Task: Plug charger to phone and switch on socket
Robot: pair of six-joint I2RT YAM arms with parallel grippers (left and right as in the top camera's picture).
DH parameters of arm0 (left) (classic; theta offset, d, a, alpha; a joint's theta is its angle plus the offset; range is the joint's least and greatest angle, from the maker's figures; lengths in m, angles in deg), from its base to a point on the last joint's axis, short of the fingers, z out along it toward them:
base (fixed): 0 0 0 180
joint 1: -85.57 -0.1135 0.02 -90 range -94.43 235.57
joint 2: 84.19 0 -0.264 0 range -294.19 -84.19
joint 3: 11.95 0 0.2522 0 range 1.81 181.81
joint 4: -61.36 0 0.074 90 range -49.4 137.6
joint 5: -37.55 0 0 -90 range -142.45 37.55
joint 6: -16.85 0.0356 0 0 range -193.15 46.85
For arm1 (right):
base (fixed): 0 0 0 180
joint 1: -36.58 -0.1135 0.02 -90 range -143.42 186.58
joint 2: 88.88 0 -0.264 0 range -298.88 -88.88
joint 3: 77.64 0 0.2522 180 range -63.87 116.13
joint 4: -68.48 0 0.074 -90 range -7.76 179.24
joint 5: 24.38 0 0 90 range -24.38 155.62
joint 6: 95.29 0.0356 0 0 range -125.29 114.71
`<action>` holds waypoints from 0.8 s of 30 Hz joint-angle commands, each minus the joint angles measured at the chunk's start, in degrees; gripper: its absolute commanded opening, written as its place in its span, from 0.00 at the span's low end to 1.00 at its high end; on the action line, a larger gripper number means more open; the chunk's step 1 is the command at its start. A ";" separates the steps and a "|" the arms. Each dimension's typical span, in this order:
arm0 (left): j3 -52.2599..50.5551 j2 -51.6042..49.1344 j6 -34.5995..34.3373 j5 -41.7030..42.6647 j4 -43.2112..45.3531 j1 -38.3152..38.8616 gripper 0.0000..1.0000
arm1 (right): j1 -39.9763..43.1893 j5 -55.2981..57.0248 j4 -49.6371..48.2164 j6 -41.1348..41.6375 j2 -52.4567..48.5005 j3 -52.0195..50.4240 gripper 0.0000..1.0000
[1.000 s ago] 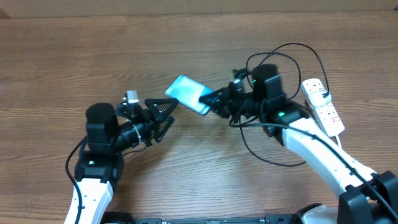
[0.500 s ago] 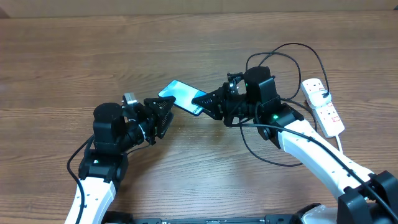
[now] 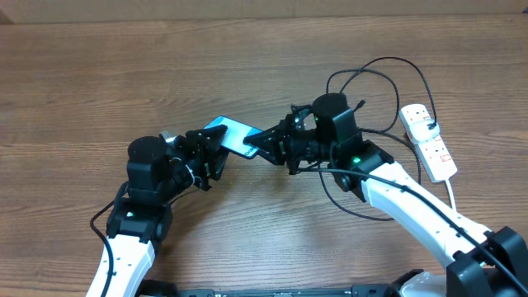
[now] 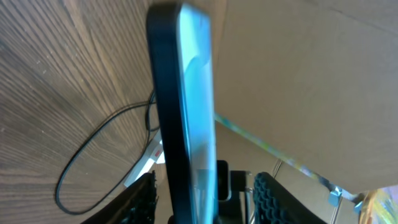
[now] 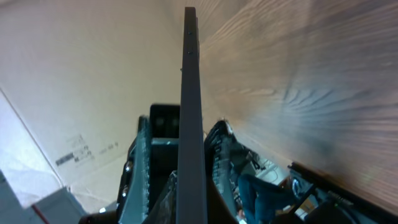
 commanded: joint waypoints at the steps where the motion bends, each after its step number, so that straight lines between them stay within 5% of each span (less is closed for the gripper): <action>1: 0.11 -0.31 -2.54 -1.84 0.04 1.27 0.42 | -1.33 -1.18 -1.53 1.38 0.70 0.42 0.04; 16: 0.11 -0.28 -4.92 -2.19 0.07 1.31 0.04 | -1.44 -5.22 -1.51 1.38 0.70 0.42 0.04; 24: 0.11 -0.28 -6.38 -2.21 0.26 1.31 0.04 | -1.44 -5.73 -1.25 1.36 0.70 0.42 0.04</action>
